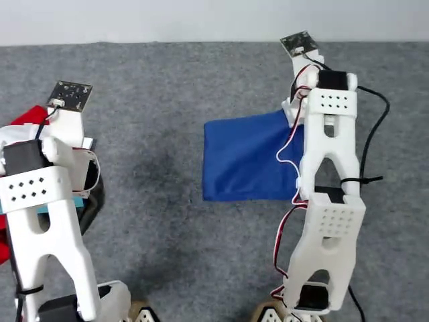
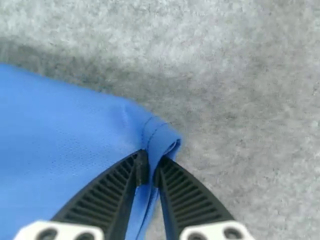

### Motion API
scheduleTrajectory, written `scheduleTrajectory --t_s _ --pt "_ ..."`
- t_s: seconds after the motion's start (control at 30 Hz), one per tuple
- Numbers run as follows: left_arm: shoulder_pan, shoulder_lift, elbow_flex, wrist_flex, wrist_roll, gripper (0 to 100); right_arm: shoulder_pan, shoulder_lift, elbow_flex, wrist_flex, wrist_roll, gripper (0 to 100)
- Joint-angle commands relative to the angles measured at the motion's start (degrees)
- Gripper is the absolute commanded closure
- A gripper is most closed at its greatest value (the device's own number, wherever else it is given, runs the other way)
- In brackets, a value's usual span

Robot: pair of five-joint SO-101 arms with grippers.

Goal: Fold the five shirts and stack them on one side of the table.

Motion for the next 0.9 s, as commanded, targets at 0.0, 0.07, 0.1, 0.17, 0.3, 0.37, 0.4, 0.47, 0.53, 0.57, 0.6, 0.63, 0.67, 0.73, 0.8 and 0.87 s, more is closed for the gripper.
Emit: scheduleTrajectory --t_s 0.0,0.07,0.1,0.17,0.3,0.37,0.4,0.47,0.53,0.57,0.6,0.63,0.67,0.73,0.8,0.87 --pt "0.00 -1.67 -0.31 0.35 -0.18 99 0.66 0.57 -3.60 0.04 0.97 99.0" --pt "0.00 -1.67 -0.31 0.35 -0.18 99 0.40 1.80 -3.69 0.13 0.79 98.8" --pt "0.00 -1.67 -0.31 0.35 -0.18 99 0.22 2.15 -3.69 0.57 0.79 97.9" --pt "0.00 -1.67 -0.31 0.35 -0.18 99 -0.04 2.33 -3.69 2.15 0.70 92.4" --pt "0.00 -1.67 -0.31 0.35 -0.18 99 -1.27 0.04 -3.69 6.99 -1.76 77.5" --pt "0.00 -1.67 -0.31 0.35 -0.18 99 -1.89 -1.63 -3.69 9.19 -7.12 73.6" --pt "0.00 -1.67 -0.31 0.35 -0.18 99 -2.42 -2.33 -3.69 10.42 -9.32 72.7" --pt "0.00 -1.67 -0.04 0.35 -0.18 99 -3.65 -3.38 -3.69 12.97 -12.04 72.3" --pt "0.00 -1.67 0.92 0.35 -0.35 99 -5.14 -3.74 -3.69 15.69 -13.71 72.3" --pt "0.00 -1.67 1.54 0.35 -0.44 99 -5.76 -3.65 -3.69 16.75 -14.59 72.3" --pt "0.00 -1.67 2.07 0.35 -0.44 99 -6.20 -3.38 -3.60 17.63 -15.65 72.3" --pt "0.00 -1.67 2.42 0.35 -0.44 99 -6.46 -2.95 -3.52 18.15 -16.79 72.3" --pt "0.00 -1.67 2.68 0.35 -0.44 99 -6.46 -2.24 -3.43 18.24 -17.93 72.3" --pt "0.00 -1.67 2.77 0.35 -0.26 99 -6.46 0.04 -3.43 17.89 -19.78 72.3" --pt "0.00 -1.67 2.77 0.26 -0.35 99 -6.46 3.12 -3.69 17.27 -20.48 72.3" --pt "0.00 -1.67 2.77 0.26 -0.44 99 -6.55 6.37 -3.69 15.78 -20.57 72.3"
